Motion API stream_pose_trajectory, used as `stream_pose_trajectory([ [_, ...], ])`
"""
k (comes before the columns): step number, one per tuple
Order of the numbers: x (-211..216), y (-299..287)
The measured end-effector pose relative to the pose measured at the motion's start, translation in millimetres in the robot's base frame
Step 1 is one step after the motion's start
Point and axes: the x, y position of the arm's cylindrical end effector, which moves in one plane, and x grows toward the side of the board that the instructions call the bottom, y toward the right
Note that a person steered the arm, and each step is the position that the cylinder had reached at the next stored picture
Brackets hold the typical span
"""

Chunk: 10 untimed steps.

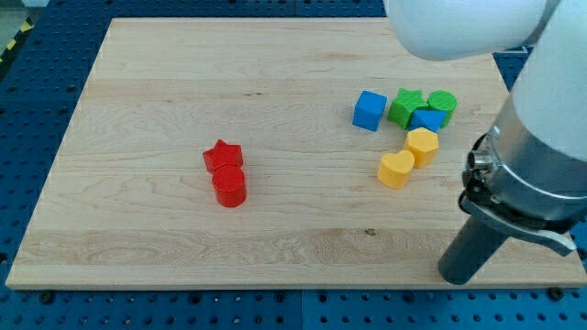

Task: Place the arm right to the blue triangle

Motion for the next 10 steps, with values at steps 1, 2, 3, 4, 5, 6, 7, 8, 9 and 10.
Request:
stream_pose_trajectory([
  [1, 0.0, 16.3],
  [2, -0.1, 47.1],
  [3, -13.0, 90.7],
  [4, -54.1, 119.8],
  [5, -108.1, 133.4],
  [6, -159.2, 135.9],
  [7, -184.2, 133.0],
  [8, -191.3, 110.1],
  [9, -193.1, 105.3],
  [10, -193.1, 101.0],
])
